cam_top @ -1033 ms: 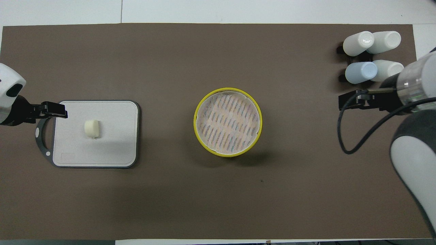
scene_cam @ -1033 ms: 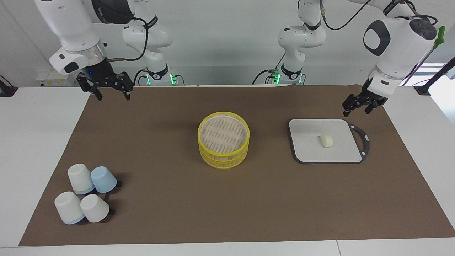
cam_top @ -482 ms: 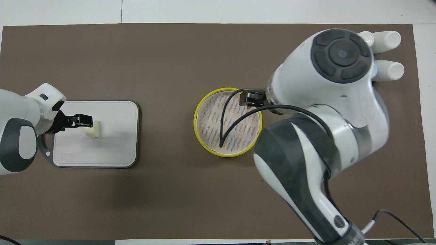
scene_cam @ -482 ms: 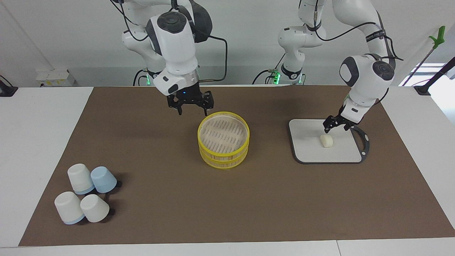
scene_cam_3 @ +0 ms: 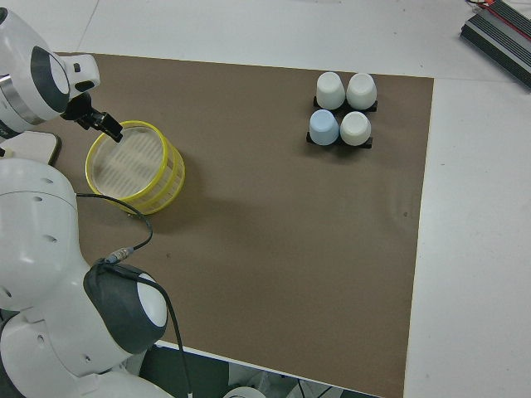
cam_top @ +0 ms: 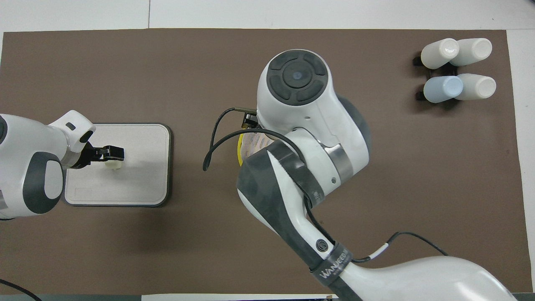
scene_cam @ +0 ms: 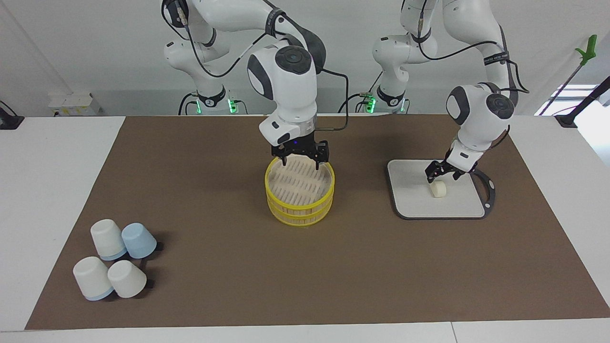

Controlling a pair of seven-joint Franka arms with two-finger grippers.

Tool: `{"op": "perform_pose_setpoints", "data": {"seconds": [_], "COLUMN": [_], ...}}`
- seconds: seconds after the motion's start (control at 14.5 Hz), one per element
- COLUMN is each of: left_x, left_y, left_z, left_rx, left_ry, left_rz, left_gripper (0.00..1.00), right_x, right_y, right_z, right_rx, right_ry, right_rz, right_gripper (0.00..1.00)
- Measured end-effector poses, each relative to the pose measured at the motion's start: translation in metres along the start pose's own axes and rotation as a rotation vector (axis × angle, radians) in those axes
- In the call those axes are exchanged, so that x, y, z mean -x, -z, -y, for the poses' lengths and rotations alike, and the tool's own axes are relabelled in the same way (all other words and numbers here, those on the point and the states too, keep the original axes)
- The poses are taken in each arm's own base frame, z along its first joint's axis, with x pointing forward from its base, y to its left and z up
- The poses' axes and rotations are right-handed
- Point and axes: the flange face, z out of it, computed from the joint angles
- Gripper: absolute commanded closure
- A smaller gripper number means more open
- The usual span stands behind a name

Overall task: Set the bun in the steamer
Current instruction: 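Reach the right gripper to the steamer lid while the left gripper reaches the bun, then grasp the steamer lid with the right gripper while the left gripper grasps the bun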

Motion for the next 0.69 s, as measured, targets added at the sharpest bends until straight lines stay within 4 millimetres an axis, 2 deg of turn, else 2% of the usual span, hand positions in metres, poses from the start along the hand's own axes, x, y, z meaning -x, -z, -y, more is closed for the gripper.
{"op": "perform_pose_setpoints", "data": {"seconds": [0.14, 0.21, 0.48, 0.69], "left_x": [0.002, 0.002, 0.002, 0.003], "left_y": [-0.005, -0.006, -0.015, -0.023], "left_z": [0.0, 0.0, 0.0, 0.001], "left_rx": [0.0, 0.0, -0.001, -0.003], "left_ry": [0.0, 0.0, 0.0, 0.001], "left_rz": [-0.002, -0.002, -0.004, 0.001], "left_gripper": [0.0, 0.0, 0.0, 0.04], "right_x": [0.009, 0.011, 0.024, 0.033], "right_y": [-0.02, -0.022, -0.011, -0.018], "right_z": [0.027, 0.036, 0.053, 0.067], "right_rx": [0.013, 0.008, -0.024, -0.049], "right_ry": [0.018, 0.05, 0.166, 0.191], "right_rz": [-0.02, -0.027, -0.053, -0.072], "right_gripper": [0.0, 0.0, 0.0, 0.0]}}
